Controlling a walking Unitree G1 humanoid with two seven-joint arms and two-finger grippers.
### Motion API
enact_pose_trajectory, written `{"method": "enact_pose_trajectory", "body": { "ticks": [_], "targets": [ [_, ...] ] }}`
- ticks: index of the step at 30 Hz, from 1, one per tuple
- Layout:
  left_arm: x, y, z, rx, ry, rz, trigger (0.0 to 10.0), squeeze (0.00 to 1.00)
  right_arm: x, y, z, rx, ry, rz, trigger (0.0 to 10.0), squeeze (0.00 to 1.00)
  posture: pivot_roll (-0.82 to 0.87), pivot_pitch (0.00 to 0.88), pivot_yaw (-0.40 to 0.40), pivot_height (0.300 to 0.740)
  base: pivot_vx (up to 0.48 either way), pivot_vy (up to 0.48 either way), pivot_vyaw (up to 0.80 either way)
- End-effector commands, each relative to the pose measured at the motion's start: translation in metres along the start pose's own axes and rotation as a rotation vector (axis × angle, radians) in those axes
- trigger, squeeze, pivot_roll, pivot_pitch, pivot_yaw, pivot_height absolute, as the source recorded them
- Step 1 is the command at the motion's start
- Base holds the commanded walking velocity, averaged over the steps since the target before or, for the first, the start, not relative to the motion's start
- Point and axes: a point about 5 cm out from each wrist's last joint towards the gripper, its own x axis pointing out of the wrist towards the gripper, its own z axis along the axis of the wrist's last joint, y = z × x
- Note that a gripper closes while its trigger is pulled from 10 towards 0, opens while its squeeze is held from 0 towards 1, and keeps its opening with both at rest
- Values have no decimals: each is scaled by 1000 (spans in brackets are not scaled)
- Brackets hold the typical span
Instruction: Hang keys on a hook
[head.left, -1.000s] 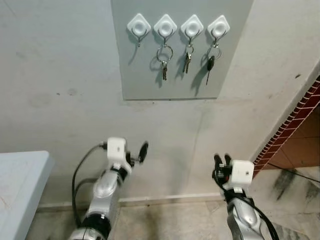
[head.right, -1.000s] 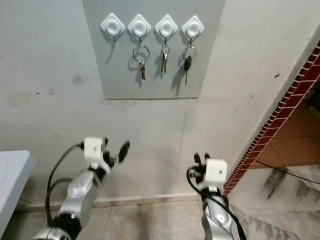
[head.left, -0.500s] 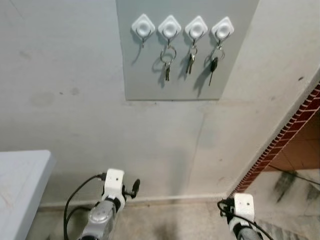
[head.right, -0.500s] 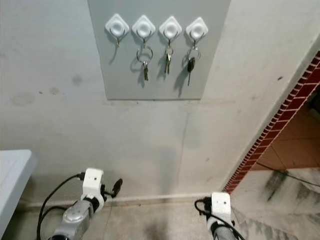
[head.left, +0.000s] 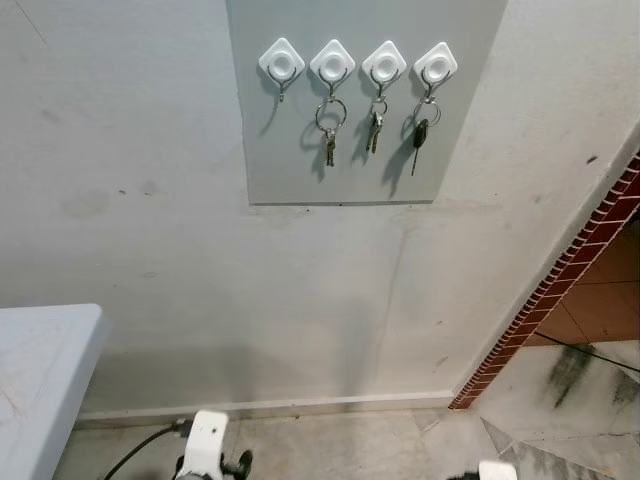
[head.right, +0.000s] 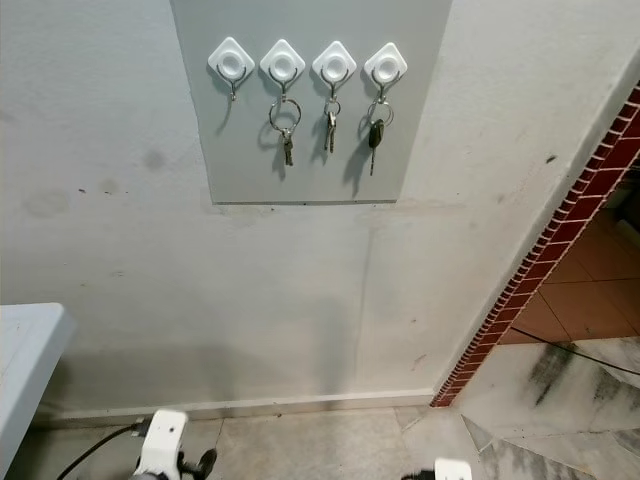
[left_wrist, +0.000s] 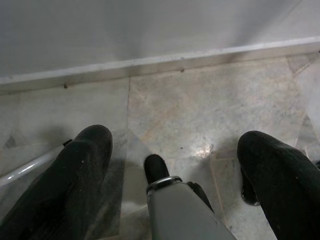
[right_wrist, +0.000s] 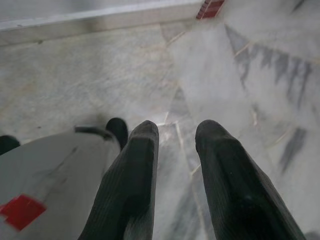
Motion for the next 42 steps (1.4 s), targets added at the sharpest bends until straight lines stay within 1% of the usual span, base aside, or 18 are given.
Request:
{"method": "enact_pose_trajectory", "body": {
  "ticks": [1, 6, 8, 10, 16, 17, 23, 30, 42],
  "targets": [
    [1, 0, 4, 8, -10, 2, 10000, 0, -1, -2, -5, 22, 24, -7, 10000, 0, -72, 7, -1, 740, 0, 0, 0],
    [2, 1, 10, 21, -28, 12, 10000, 0, -4, -1, -14, -5, 53, -3, 10000, 0, -62, 2, -7, 740, 0, 0, 575],
    [3, 1, 13, 18, -39, 10, 10000, 0, -4, -1, -14, -13, 55, -4, 10000, 0, -63, 1, -6, 740, 0, 0, 706],
    [3, 1, 14, 34, -41, 10, 10000, 0, -4, -1, -14, -10, 55, -6, 10000, 0, -63, 0, -6, 740, 0, 0, 747],
    [3, 1, 12, 34, -29, 7, 10000, 0, -4, -1, -14, -16, 57, 1, 10000, 0, -63, 2, -7, 740, 0, 0, 800],
    [2, 1, 10, 36, -24, 8, 10000, 0, -4, -1, -14, -4, 56, 8, 10000, 0, -61, 3, -8, 740, 0, 0, 800],
    [1, 2, 4, 36, -11, 19, 10000, 0, -3, 0, -11, -29, 50, 29, 10000, 0, -54, 12, -14, 740, 0, 0, 800],
    [0, 3, 3, 39, -9, 30, 10000, 0, -2, 1, -9, -47, 46, 42, 10000, 0, -41, 18, -26, 740, 0, 0, 800],
    [-1, 4, 0, 26, -2, 38, 10000, 0, 1, 3, -1, -46, 25, 55, 10000, 0, -33, 22, -30, 740, 0, 0, 800]
  ]
}}
